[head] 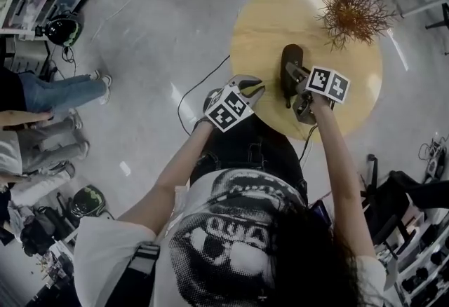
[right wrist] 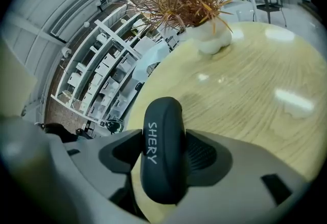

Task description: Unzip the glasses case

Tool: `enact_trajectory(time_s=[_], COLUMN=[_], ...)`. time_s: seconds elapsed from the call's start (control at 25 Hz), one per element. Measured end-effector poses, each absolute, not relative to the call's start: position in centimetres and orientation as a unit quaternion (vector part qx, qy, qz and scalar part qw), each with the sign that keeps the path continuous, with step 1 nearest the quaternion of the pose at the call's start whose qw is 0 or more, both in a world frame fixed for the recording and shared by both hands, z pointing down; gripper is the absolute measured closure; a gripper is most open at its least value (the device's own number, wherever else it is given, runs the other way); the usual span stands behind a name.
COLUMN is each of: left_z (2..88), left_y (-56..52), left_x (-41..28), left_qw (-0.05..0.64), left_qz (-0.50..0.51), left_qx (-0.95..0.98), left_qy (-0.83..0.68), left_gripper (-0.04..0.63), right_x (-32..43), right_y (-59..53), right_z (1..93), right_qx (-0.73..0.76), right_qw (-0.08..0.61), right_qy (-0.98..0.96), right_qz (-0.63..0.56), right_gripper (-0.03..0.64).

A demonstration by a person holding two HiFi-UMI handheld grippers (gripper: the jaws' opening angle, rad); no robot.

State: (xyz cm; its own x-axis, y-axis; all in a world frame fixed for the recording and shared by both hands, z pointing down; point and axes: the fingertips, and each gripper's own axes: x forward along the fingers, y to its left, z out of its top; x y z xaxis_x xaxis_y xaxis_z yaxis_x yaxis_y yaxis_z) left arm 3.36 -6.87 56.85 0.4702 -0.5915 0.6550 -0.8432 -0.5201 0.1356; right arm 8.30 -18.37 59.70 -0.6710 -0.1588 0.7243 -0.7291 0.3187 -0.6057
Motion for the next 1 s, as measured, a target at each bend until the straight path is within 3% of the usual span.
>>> enact_trajectory(time_s=[0.44,1.0], left_z=[55.0,50.2], left_y=[-4.0,-0.3], left_x=[0.7,-2.9], left_qw=[0.252,0.258], left_qz=[0.266,0.19], left_qx=[0.815,0.815], left_qy=[-0.449,-0.483], left_gripper=[0.552,0.552], right_x=[7.3,10.9], right_y=[-17.8,-14.3], right_z=[60.6,57.5], right_qx=[0.299,0.375], right_qw=[0.283,0.235], right_qy=[-0.766,-0.772], right_qz=[0.494,0.456], right_gripper=[0.304,0.334])
